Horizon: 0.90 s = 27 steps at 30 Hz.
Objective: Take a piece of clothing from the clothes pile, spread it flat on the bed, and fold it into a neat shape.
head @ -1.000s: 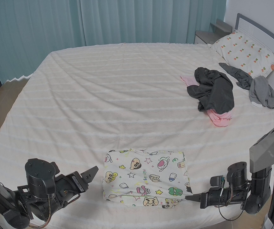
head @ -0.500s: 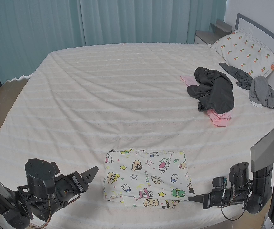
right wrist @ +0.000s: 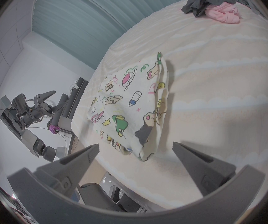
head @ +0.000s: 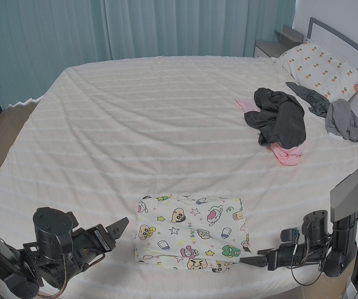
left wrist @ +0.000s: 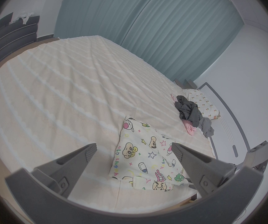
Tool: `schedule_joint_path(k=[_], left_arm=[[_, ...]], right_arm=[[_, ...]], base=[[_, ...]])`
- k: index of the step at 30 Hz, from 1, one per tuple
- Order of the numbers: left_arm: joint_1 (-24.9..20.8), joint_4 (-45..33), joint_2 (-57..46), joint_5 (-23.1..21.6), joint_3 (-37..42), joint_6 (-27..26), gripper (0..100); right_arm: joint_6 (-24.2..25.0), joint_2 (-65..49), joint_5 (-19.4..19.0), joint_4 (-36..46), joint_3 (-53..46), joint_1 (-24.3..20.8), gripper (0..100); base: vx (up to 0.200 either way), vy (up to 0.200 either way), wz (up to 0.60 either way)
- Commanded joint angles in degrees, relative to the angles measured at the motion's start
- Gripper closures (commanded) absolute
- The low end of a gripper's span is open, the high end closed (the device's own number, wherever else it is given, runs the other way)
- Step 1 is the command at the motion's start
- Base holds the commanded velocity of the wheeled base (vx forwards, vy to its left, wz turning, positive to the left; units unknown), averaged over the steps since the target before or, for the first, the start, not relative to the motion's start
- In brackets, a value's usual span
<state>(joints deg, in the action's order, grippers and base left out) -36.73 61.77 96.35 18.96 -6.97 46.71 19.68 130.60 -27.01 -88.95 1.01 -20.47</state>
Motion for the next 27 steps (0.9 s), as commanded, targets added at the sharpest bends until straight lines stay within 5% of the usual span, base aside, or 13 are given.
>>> schedule_joint_path(k=[1,10,11,15,27], left_arm=[[-0.01,0.02,0.24,0.03,-0.06,0.04,0],[-0.27,0.02,0.41,0.12,-0.06,0.04,0],[-0.27,0.02,0.50,0.12,-0.06,0.13,0],[-0.36,0.02,0.50,0.03,-0.06,0.13,0],[-0.36,0.02,0.94,-0.06,0.03,0.13,0]], right_arm=[[0.45,-2.72,0.03,-0.78,2.33,1.66,0],[0.89,-6.94,0.03,6.07,14.81,4.56,0],[0.98,-6.94,0.03,14.95,22.81,4.47,0],[2.82,-6.06,-0.23,25.94,31.68,4.38,0],[3.26,0.01,-0.14,29.89,39.51,2.01,0]], base=[[0.000,0.000,0.00],[0.000,0.000,0.00],[0.000,0.000,0.00],[0.000,0.000,0.00],[0.000,0.000,0.00]])
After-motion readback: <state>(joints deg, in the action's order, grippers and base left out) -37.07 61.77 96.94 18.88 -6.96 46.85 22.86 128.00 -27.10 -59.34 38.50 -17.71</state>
